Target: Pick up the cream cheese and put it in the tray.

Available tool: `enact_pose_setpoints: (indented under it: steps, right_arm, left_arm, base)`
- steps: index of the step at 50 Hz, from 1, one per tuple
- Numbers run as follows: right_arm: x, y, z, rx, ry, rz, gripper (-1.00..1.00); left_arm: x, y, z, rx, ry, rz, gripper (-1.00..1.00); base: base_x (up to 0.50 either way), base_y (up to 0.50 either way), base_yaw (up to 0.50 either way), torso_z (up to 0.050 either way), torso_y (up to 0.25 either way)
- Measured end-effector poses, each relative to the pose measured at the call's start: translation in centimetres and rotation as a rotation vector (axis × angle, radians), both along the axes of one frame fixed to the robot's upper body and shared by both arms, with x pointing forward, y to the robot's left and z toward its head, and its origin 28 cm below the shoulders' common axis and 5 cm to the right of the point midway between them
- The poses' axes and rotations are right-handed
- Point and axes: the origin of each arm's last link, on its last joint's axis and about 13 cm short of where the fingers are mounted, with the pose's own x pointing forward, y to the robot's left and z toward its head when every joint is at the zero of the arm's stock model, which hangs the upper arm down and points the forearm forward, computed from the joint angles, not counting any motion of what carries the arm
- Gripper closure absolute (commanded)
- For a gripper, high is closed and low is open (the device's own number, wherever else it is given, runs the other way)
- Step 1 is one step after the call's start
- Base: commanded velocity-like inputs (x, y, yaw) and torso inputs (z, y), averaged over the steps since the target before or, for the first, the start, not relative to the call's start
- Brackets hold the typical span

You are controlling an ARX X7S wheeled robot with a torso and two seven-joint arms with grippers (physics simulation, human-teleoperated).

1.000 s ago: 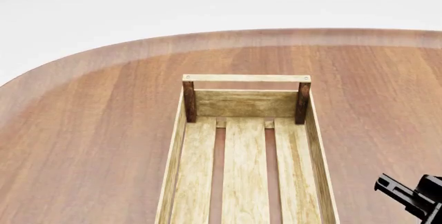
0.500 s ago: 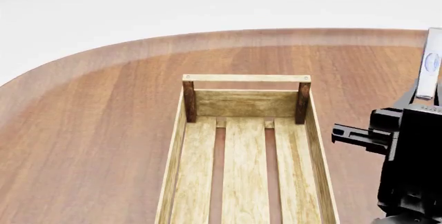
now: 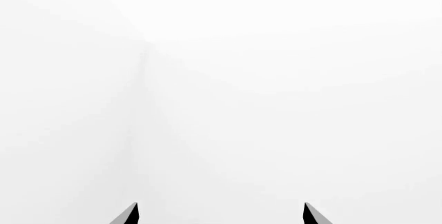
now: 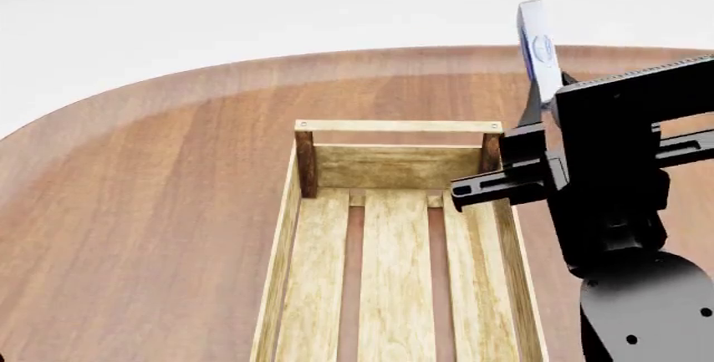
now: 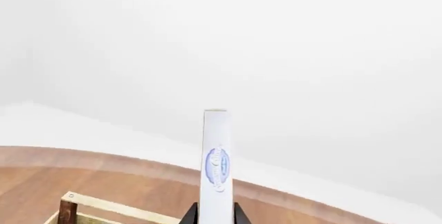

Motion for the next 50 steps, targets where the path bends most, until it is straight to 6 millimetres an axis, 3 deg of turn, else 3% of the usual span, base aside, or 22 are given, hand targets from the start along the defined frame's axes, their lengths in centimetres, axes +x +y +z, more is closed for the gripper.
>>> enact_pose_setpoints:
  steps: [19,32,50]
  right_arm:
    - [2.5,0.3,2.2,-0.065,0.077,0.208,1.0]
    - [3.2,0.7,3.2,-0.096,0.131,0.414,1.0]
    - [5.4,0.5,6.7,-0.157,0.306,0.538,1.0]
  left_arm:
    - [0.0,-0.1,0.0,0.006,-0.001,0.002,-1.0]
    - [0.0,-0.1,0.0,0.008,-0.002,0.002,-1.0]
    - [0.0,-0.2,-0.1,0.012,0.0,-0.002,-1.0]
  base:
    - [0.0,0.0,0.0,0.0,0.001]
    - [0.0,0.0,0.0,0.0,0.001]
    - [0.0,0.0,0.0,0.0,0.001]
